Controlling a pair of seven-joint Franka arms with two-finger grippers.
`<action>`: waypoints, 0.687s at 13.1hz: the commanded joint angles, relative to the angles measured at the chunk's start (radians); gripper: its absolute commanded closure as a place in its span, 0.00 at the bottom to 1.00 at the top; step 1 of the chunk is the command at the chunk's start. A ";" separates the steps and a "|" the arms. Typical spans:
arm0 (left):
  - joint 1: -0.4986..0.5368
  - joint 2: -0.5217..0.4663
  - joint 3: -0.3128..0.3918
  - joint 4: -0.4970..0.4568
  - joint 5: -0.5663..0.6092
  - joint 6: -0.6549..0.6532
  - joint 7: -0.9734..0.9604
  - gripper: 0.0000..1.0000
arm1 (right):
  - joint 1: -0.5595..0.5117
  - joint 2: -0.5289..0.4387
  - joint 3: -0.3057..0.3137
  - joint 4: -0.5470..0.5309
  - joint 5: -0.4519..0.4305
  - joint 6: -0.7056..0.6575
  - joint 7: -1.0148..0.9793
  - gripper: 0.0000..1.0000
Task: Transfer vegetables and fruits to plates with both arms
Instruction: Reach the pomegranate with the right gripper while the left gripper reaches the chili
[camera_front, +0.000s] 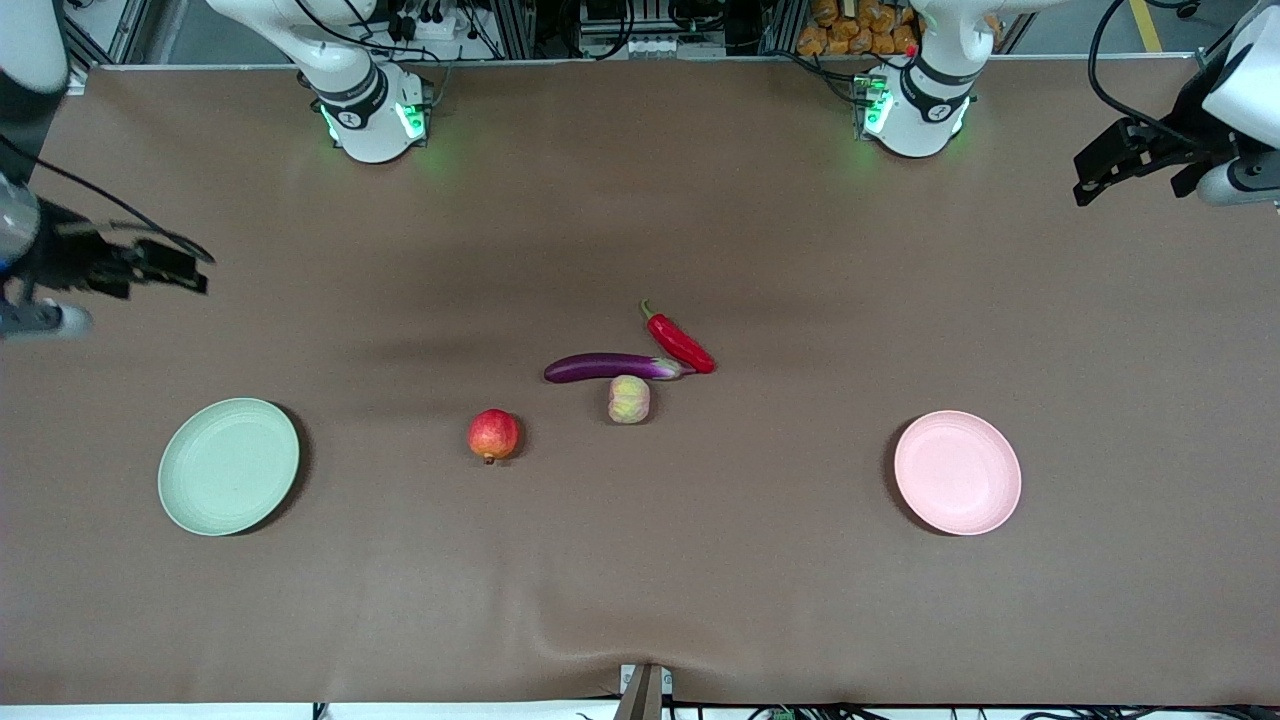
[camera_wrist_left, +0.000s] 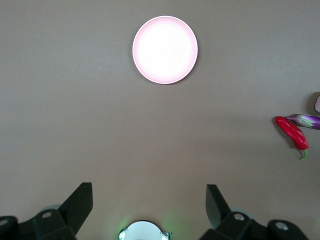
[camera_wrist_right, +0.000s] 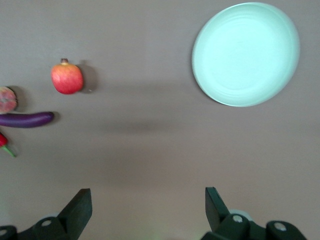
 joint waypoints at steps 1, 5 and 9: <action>0.002 0.006 -0.002 0.021 -0.009 -0.028 0.010 0.00 | -0.020 0.142 0.012 0.029 0.122 0.076 0.011 0.00; -0.027 0.078 -0.019 0.021 -0.017 -0.013 -0.002 0.00 | -0.005 0.311 0.012 0.029 0.384 0.137 0.023 0.00; -0.136 0.214 -0.060 0.065 -0.008 0.061 -0.206 0.00 | 0.113 0.386 0.012 0.026 0.441 0.304 0.052 0.00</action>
